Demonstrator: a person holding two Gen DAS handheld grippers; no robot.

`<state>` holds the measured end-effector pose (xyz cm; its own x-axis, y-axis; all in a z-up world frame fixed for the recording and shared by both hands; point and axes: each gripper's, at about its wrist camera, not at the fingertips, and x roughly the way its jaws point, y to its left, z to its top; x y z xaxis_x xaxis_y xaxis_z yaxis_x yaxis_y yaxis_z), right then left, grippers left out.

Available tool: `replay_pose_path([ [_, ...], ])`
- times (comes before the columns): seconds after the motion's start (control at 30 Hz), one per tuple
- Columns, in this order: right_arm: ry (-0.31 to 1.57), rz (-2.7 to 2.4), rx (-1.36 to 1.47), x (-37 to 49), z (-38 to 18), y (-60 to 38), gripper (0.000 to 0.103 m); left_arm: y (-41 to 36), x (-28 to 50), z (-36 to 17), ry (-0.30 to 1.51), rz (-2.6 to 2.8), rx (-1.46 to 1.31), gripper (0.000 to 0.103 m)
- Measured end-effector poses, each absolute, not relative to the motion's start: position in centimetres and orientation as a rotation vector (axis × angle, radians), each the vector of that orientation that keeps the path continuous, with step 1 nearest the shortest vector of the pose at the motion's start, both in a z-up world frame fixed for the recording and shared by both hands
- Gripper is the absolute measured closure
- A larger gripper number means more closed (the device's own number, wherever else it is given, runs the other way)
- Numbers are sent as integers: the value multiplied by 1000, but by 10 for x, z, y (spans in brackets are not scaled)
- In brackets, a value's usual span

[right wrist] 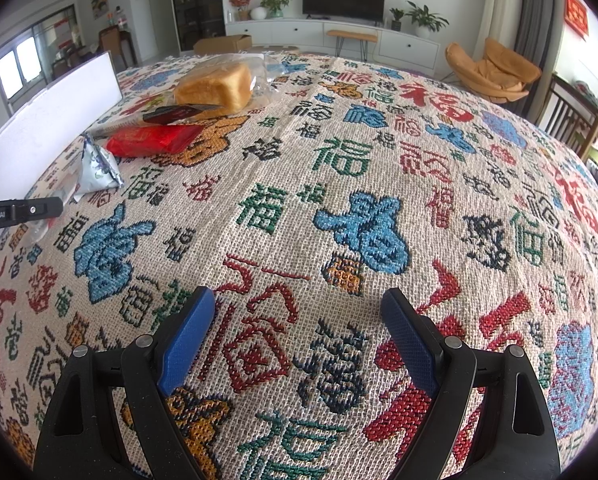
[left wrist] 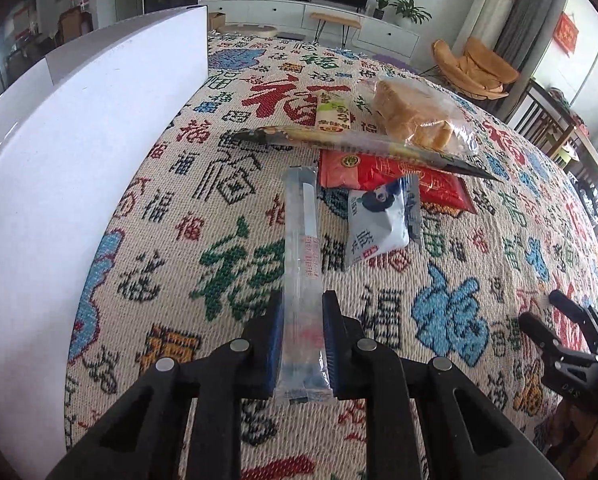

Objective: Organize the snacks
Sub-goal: 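Grasp the clear tube snack with the left tool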

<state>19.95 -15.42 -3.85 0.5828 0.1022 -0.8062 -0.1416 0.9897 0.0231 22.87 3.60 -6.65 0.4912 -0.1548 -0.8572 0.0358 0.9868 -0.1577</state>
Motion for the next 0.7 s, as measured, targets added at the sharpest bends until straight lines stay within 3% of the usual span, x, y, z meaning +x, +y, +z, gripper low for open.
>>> replay_pose_path([
  [0.2,938,142,-46,199,-38,-154,15,57,183,-65,1102,-136,-122,82],
  [0.27,938,142,-46,199,-38,-154,15,56,180,-68,1096,-114,-113,60],
  [0.37,938,142,-45,199,-39,-154,15,52,181,-69,1046,-86,-125,48],
  [0.6,941,151,-39,200,-39,-154,13,46,177,-73,966,-24,-91,52],
  [0.7,948,152,-29,200,-38,-152,13,47,168,-74,919,0,-48,74],
])
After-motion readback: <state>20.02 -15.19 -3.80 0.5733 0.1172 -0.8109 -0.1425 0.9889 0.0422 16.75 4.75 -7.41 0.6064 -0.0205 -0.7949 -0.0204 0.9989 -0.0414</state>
